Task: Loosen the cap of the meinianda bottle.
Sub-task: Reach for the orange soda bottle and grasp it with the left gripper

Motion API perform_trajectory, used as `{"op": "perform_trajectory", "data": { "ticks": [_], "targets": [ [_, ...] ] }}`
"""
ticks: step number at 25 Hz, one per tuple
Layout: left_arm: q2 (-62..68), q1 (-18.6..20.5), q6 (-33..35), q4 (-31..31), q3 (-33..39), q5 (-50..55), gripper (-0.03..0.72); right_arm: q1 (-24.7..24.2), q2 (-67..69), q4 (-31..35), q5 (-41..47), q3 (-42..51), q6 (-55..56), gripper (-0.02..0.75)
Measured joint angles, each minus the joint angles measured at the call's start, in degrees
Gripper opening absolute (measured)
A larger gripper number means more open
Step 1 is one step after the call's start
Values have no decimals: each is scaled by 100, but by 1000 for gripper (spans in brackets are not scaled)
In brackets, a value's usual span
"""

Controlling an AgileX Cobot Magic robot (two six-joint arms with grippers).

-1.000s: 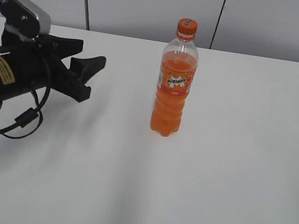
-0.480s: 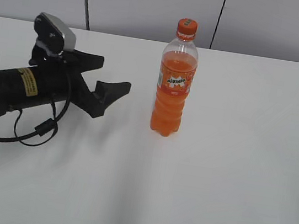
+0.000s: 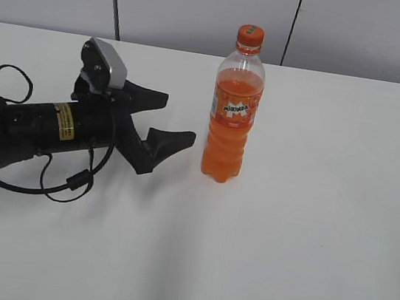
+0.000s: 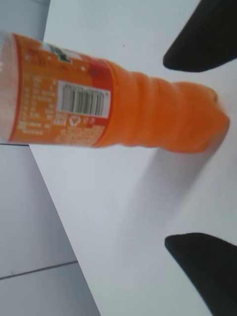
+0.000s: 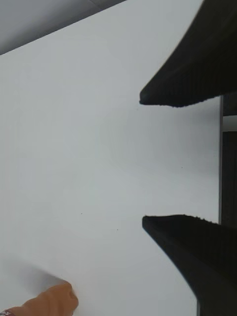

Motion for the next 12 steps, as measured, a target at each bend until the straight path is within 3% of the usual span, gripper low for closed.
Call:
{"op": "perform_trajectory", "data": {
  "ticks": [5,12],
  "targets": [
    [175,-83,-307,211,-197,-83,615,0,0,0,-1,0,0,513],
    [442,-482,-360,245,-597,131,615,0,0,0,-1,0,0,513]
  ]
}}
